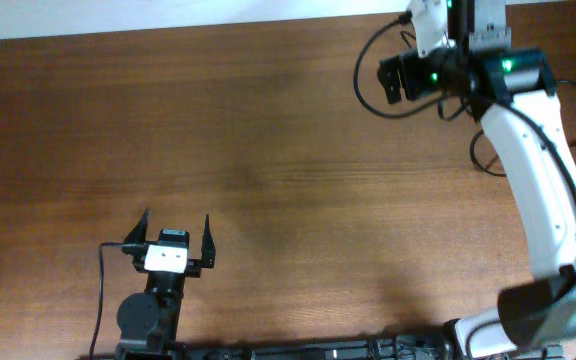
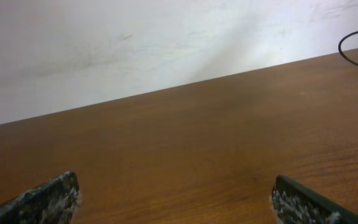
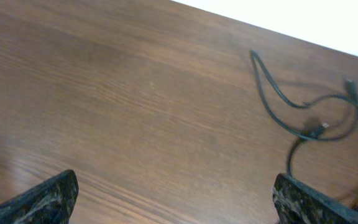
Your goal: Untangle cables
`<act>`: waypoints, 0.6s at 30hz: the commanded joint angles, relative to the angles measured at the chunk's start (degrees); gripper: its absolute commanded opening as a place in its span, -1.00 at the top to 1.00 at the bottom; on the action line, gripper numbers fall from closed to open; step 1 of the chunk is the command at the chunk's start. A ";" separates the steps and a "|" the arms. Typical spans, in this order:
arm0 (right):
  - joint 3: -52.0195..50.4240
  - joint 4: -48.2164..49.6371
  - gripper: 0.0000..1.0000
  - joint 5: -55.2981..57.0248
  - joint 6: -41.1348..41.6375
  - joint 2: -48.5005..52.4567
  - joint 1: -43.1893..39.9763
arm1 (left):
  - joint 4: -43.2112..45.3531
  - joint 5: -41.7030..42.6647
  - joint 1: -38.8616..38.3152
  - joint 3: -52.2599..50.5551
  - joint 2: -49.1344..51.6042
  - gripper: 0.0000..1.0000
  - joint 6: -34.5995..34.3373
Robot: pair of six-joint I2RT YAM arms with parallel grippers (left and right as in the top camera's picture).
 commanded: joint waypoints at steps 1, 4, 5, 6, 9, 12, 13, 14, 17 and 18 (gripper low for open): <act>-5.66 4.00 -0.97 4.04 -0.48 -8.00 -0.17 | -0.24 -0.79 0.39 -0.15 -0.33 -0.98 0.94; -12.35 8.55 -0.97 5.22 -0.48 -12.90 -0.17 | -0.24 -0.79 0.37 -0.15 -0.33 -0.98 0.94; -14.82 10.80 -0.97 5.20 -0.46 -14.40 -0.17 | -0.24 -0.79 0.37 -0.15 -0.33 -0.98 0.94; -17.09 13.09 -0.97 5.18 -0.46 -15.67 -0.17 | -0.24 -0.79 0.39 -0.17 -0.33 -0.98 0.94; -23.37 19.89 -0.97 5.16 -0.44 -18.43 -0.17 | -0.24 -0.79 0.37 -0.15 -0.33 -0.98 0.94; -28.96 25.70 -0.97 5.16 -0.44 -20.28 -0.15 | -0.24 -0.79 0.37 -0.17 -0.33 -0.99 0.94; -30.77 27.65 -0.97 5.16 -0.44 -20.87 -0.15 | -0.24 -0.79 0.39 -0.15 -0.33 -0.98 0.94; -32.79 29.86 -0.97 5.16 -0.44 -21.51 -0.15 | -0.24 -0.79 0.37 -0.15 -0.33 -0.98 0.94; -40.37 38.86 -0.97 5.16 -0.44 -23.85 -0.15 | -0.24 -0.79 0.39 -0.15 -0.33 -0.98 0.94; -44.33 43.89 -0.97 5.18 -0.44 -25.16 -0.15 | -0.24 -0.79 0.37 -0.15 -0.33 -0.99 0.94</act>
